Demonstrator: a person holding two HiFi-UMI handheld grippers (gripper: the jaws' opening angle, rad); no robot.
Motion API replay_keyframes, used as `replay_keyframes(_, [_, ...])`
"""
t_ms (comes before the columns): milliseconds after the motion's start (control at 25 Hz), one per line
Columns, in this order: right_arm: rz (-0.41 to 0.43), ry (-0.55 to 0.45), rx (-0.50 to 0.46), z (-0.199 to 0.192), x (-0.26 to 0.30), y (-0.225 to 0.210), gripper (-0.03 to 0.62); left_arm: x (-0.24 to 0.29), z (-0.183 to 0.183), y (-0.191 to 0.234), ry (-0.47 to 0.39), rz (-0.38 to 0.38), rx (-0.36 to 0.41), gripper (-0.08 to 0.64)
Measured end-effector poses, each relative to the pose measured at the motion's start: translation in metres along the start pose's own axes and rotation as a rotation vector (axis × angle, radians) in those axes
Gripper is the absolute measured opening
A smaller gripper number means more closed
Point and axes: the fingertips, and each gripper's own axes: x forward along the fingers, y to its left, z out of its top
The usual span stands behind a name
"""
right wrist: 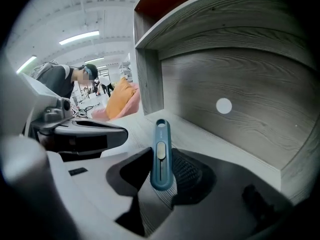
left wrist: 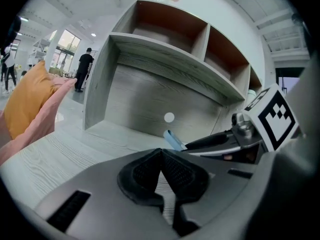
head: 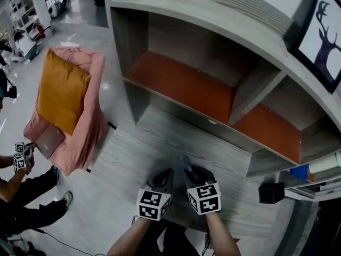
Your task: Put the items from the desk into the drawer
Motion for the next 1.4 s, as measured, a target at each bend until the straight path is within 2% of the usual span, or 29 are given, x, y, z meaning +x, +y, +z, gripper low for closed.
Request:
replay_keyframes(720, [-0.108, -0.108, 0.099, 0.009, -0.06, -0.02, 0.133, 0.006, 0.015, -0.053, 0.014, -0.11, 0.058, 0.009])
replay_keyframes(1040, [-0.183, -0.124, 0.153, -0.006, -0.093, -0.039, 0.133, 0.01, 0.015, -0.093, 0.024, -0.194, 0.105, 0.009])
replay_keyframes(1400, [-0.293, -0.116, 0.212, -0.043, -0.137, -0.062, 0.133, 0.015, 0.003, -0.146, 0.054, -0.303, 0.165, 0.009])
